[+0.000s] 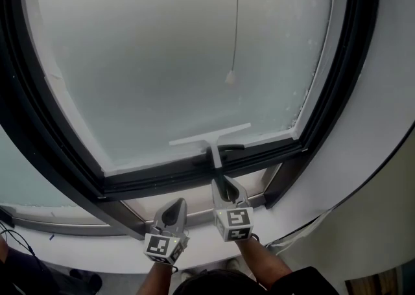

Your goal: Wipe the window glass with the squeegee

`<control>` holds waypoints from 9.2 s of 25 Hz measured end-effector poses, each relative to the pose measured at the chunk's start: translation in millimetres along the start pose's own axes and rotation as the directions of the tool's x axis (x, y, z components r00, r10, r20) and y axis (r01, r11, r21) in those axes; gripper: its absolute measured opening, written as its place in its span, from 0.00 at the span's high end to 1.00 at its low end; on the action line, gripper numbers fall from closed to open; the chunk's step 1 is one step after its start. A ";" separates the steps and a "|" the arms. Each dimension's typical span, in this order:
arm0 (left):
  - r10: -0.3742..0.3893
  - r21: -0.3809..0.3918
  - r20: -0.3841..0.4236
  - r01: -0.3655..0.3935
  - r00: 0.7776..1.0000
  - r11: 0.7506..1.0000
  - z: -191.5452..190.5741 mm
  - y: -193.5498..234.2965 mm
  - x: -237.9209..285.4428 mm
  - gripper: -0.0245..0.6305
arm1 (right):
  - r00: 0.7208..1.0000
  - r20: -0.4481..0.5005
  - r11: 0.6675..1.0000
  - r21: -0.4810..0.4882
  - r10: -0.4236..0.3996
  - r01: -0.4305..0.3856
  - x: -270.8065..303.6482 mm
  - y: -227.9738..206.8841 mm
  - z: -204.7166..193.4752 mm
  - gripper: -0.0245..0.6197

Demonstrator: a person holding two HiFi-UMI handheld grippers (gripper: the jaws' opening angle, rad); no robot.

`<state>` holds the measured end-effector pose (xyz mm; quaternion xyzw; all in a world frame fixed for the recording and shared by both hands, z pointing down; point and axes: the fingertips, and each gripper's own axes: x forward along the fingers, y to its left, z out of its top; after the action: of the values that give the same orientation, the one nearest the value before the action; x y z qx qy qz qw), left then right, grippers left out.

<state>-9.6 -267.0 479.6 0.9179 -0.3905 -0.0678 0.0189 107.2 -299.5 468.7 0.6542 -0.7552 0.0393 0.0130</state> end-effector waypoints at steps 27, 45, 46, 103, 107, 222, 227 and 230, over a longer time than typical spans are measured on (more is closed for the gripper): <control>-0.010 0.129 0.205 -0.017 0.979 0.992 101.5 58.1 -50.9 0.96 | 0.832 0.542 0.991 -0.110 0.122 -0.074 42.7 97.0 358.0 0.82; 0.006 0.105 0.231 -0.031 0.973 0.994 105.0 74.1 -49.7 0.96 | 0.863 0.495 0.992 -0.106 0.106 -0.061 61.9 98.9 354.6 0.82; 0.009 0.106 0.230 -0.034 0.973 0.994 104.3 74.3 -49.9 0.96 | 0.863 0.494 0.992 -0.107 0.107 -0.062 61.1 99.4 351.0 0.82; 0.036 0.056 0.078 -0.040 0.996 0.998 44.7 78.8 -77.2 0.96 | 0.962 0.270 0.997 -0.076 0.048 -0.029 67.6 96.1 152.7 0.82; 0.031 0.072 0.061 -0.035 0.998 0.997 40.8 78.7 -77.7 0.96 | 0.969 0.241 0.997 -0.077 0.046 -0.029 68.0 95.5 137.0 0.83; 0.087 0.070 0.098 -0.094 0.991 0.993 65.9 95.4 -122.1 0.96 | 0.845 0.461 0.962 -0.099 0.270 -0.254 50.1 196.5 287.7 0.83; 0.049 0.102 0.123 -0.062 0.991 0.993 83.5 118.5 -129.5 0.96 | 0.852 0.486 0.981 -0.106 0.195 -0.164 76.4 222.7 331.5 0.83; 0.034 0.112 0.138 -0.050 0.990 0.992 90.5 129.9 -136.1 0.96 | 0.857 0.492 0.988 -0.102 0.152 -0.116 87.3 228.0 340.9 0.83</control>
<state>-208.3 -257.7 416.4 0.9023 -0.4133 -0.1069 -0.0594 -120.0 -379.5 125.5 0.5871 -0.7776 -0.1560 -0.1625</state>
